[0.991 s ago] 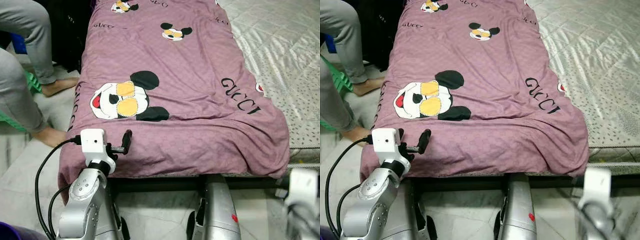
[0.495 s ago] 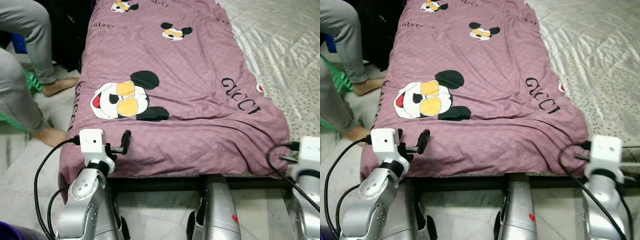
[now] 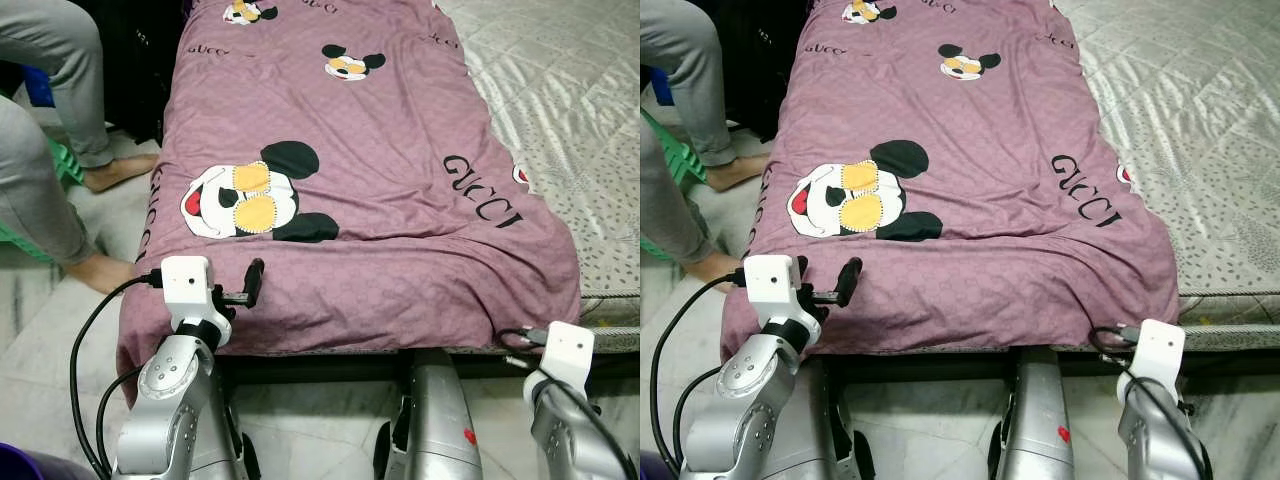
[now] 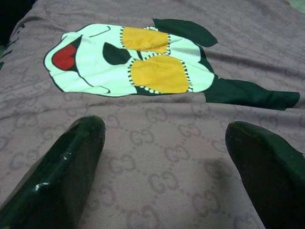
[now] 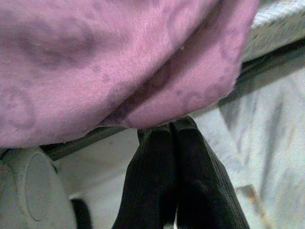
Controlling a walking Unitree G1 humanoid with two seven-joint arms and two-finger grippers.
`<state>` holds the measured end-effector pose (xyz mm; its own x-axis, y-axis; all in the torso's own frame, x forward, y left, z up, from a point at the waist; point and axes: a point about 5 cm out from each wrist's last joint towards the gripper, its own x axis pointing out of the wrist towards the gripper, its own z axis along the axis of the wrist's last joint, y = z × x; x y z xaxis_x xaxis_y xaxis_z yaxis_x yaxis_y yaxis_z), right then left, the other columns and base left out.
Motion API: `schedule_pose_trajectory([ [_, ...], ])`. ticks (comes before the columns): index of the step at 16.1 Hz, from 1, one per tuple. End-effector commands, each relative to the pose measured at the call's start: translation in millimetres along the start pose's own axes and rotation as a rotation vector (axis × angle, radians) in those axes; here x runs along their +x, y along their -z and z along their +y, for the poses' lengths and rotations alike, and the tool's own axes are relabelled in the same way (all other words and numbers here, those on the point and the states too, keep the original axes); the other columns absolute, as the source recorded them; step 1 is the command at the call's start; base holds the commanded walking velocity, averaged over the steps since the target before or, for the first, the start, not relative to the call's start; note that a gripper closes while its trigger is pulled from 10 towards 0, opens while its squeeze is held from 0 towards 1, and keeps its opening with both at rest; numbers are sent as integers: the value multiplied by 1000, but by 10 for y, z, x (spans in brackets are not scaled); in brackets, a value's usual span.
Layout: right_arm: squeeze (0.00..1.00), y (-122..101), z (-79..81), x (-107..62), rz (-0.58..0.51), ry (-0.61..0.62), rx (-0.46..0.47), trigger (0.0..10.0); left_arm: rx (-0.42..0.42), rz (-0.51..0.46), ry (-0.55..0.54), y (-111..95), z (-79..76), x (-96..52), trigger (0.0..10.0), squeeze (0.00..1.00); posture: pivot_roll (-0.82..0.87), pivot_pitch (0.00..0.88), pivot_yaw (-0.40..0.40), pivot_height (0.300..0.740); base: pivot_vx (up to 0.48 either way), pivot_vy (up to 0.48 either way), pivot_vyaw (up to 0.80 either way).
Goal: Clean up the room
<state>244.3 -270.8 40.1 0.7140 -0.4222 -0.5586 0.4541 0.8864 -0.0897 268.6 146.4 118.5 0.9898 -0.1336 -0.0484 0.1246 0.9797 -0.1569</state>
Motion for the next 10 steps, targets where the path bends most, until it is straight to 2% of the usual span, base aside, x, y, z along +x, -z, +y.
schedule_pose_trajectory([
  [1,0,202,-63,23,102,0,28,0,9,11,-13,11,32,-16,10000,0,-54,207,-2,498,0,0,0],
  [4,0,253,-189,24,118,66,32,0,11,12,-13,11,44,-5,10000,0,-55,202,4,498,0,0,0],
  [8,0,40,-373,2,-33,210,-80,0,12,17,-10,12,42,9,10000,0,-55,200,8,498,0,0,0],
  [9,0,5,-416,4,-55,236,-91,3725,13,19,-10,16,42,11,10000,0,-56,199,9,498,0,0,0],
  [10,604,-60,-467,-6,-103,268,-132,6824,14,25,-11,24,42,8,10000,0,-56,199,9,498,0,0,0],
])
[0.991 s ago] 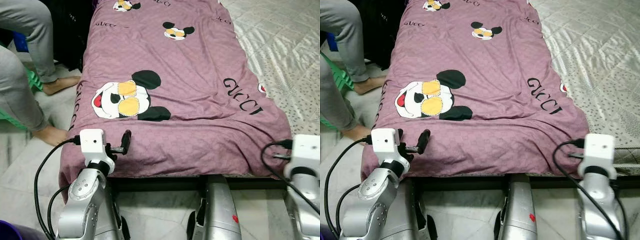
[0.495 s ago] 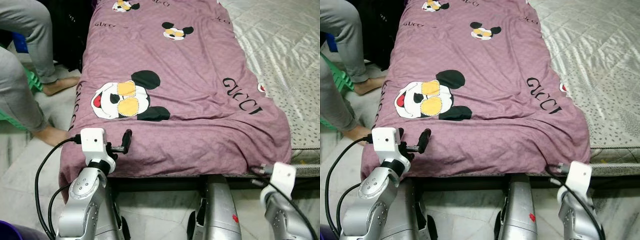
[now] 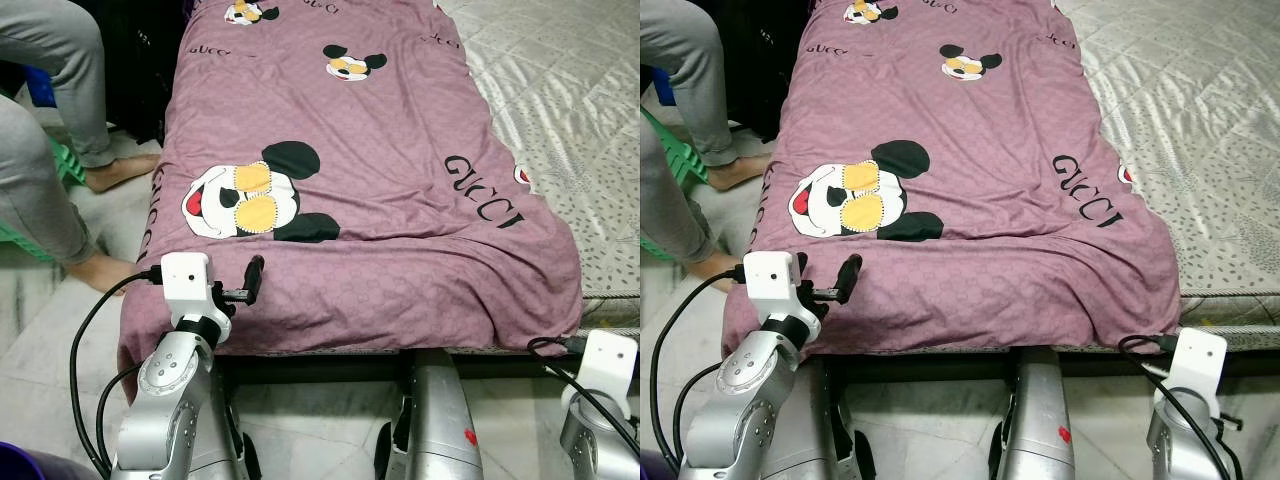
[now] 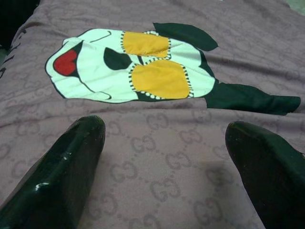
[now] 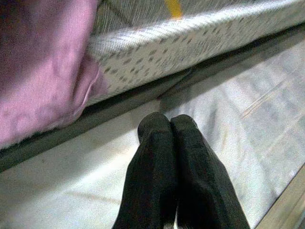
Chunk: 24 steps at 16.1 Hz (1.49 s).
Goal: Clean up the room
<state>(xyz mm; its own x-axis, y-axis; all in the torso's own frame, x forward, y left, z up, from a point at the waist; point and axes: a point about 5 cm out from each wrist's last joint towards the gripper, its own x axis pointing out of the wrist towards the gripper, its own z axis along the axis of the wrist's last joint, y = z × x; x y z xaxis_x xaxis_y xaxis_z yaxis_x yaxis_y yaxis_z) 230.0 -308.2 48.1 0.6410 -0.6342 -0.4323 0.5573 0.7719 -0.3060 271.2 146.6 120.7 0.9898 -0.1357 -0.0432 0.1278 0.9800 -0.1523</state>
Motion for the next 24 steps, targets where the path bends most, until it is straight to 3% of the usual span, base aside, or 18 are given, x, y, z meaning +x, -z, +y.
schedule_pose_trajectory([
  [1,1000,-80,-103,-3,-74,47,-46,10000,10,31,-14,50,41,-16,10000,0,-57,199,10,498,0,0,0],
  [2,1000,-237,-127,-16,-176,60,-79,10000,10,32,-15,51,41,-15,10000,0,-58,199,11,498,0,0,0],
  [3,1000,-579,-60,-97,-378,28,-75,10000,9,32,-14,54,37,-17,10000,0,-58,198,12,498,0,0,0],
  [6,1000,-871,141,-248,-528,-103,11,10000,8,32,-12,58,32,-19,10000,0,-62,196,15,498,0,0,0],
  [7,1000,-1020,430,-418,-593,-310,77,10000,7,32,-10,61,24,-11,10000,0,-63,196,15,498,0,0,0],
  [8,1000,-928,619,-452,-514,-449,112,10000,6,32,-9,60,18,-5,10000,0,-66,197,14,498,0,0,0],
  [10,1000,-653,730,-346,-346,-493,65,10000,3,35,-6,66,1,-8,10000,0,-61,201,14,498,0,0,0],
  [15,1000,-383,662,-98,-88,-406,60,10000,7,37,-12,66,22,-13,10000,0,-54,204,10,498,0,0,0],
  [17,1000,-277,650,-90,-45,-392,19,10000,7,37,-13,63,23,-16,10000,0,-48,206,7,498,0,0,0],
  [18,1000,-102,597,-101,20,-360,-41,10000,8,40,-16,70,32,-32,10000,0,-47,207,8,498,0,0,0],
  [20,1000,102,503,-118,107,-304,-40,10000,11,39,-17,67,40,-36,10000,0,-45,203,10,498,0,0,0],
  [21,1000,107,453,-126,84,-270,-41,10000,13,26,-15,42,38,-28,10000,0,-46,200,12,498,0,0,0],
  [22,1000,-30,448,-149,-12,-259,41,10000,18,3,-8,2,27,-13,10000,0,-50,198,16,498,0,0,0],
  [24,1000,-495,568,-280,-287,-340,168,10000,22,-19,8,-37,0,21,10000,0,-57,190,23,498,0,0,0],
])
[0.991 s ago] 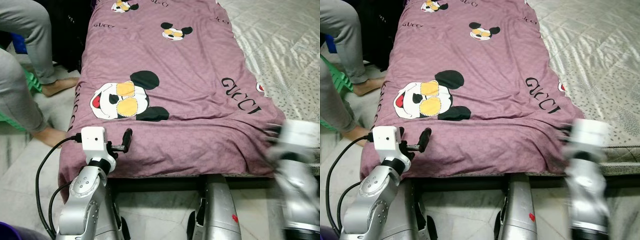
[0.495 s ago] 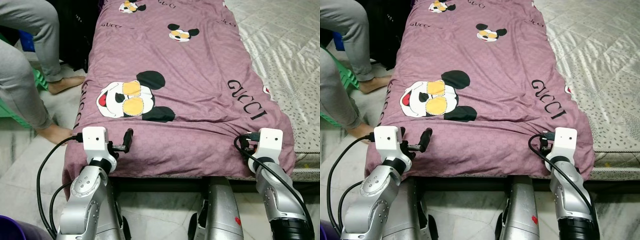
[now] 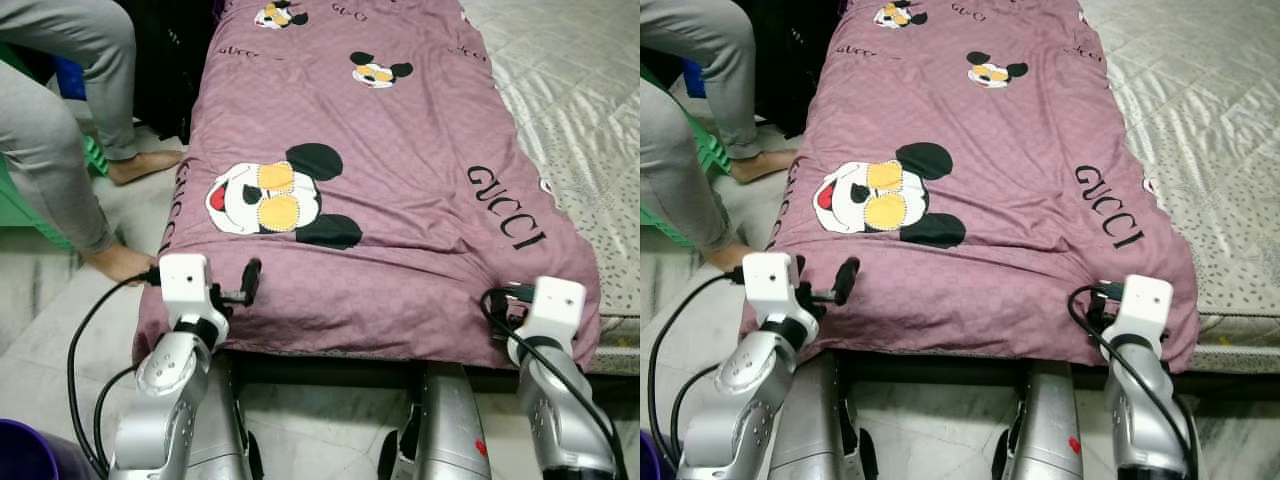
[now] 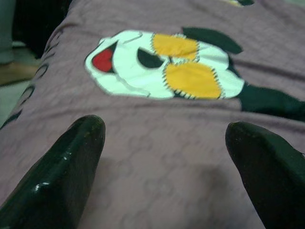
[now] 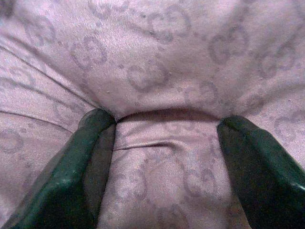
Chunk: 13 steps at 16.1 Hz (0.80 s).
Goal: Clean up the room
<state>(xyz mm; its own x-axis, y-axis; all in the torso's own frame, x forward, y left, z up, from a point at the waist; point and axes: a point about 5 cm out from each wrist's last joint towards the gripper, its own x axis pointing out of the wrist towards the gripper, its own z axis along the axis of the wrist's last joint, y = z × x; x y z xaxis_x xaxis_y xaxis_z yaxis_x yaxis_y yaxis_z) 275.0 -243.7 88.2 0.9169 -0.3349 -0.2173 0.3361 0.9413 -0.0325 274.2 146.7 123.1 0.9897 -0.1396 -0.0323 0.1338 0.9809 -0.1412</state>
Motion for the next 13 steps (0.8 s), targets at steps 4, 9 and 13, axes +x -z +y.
schedule_pose_trajectory([
  [4,0,-569,307,-31,-294,-124,32,10000,11,-45,33,-72,-53,50,10000,0,-58,164,36,498,0,0,0],
  [9,0,-762,613,56,-362,-208,121,10000,18,-83,35,-146,-44,198,10000,0,-58,96,45,518,0,0,0],
  [13,0,-894,768,112,-398,-250,136,10000,26,-117,42,-208,-44,313,10000,0,-68,26,43,573,0,0,0],
])
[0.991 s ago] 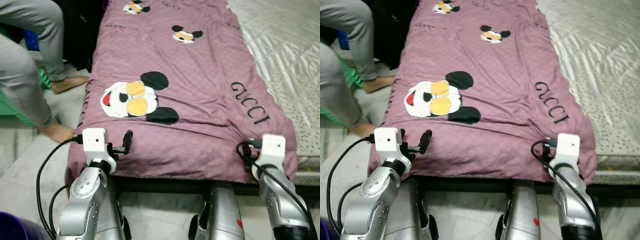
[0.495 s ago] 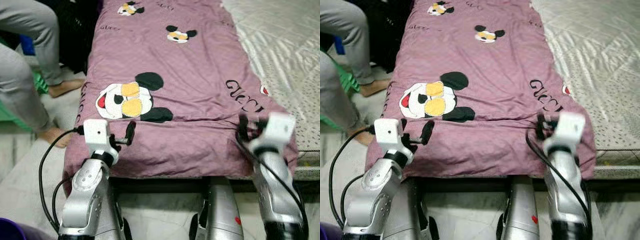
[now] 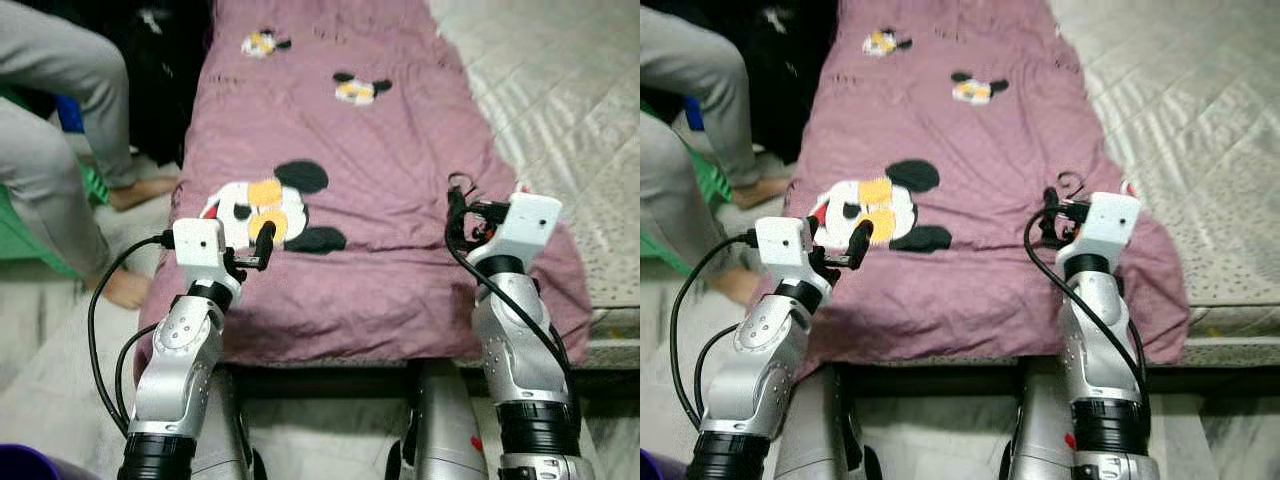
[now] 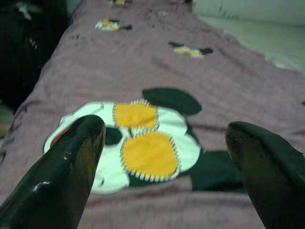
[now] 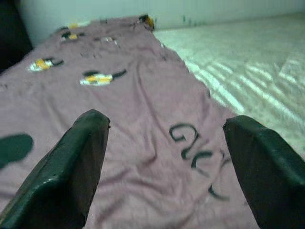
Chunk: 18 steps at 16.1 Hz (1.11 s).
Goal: Clean up the room
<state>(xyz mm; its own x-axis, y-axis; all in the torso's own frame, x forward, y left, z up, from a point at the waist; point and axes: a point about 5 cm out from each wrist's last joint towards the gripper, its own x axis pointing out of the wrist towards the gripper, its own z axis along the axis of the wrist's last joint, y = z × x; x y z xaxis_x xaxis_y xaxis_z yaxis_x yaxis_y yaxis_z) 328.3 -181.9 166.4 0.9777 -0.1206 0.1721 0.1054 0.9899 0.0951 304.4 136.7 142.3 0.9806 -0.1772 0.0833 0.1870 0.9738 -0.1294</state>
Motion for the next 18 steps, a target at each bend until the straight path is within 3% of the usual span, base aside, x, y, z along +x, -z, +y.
schedule_pose_trajectory([
  [1,0,-37,63,60,-23,-17,17,10000,16,-14,-10,-14,44,42,10000,0,-71,8,42,588,0,0,0],
  [10,0,-53,217,169,-75,-29,32,10000,30,-60,-21,-42,111,210,10000,0,-91,0,69,703,0,0,0],
  [14,0,83,219,42,-43,5,31,10000,34,-81,-7,-74,57,209,10000,0,-82,0,69,740,0,0,0],
  [18,0,210,206,-44,-4,-5,13,10000,45,-30,-29,93,76,104,10000,0,-79,0,67,740,0,0,0],
])
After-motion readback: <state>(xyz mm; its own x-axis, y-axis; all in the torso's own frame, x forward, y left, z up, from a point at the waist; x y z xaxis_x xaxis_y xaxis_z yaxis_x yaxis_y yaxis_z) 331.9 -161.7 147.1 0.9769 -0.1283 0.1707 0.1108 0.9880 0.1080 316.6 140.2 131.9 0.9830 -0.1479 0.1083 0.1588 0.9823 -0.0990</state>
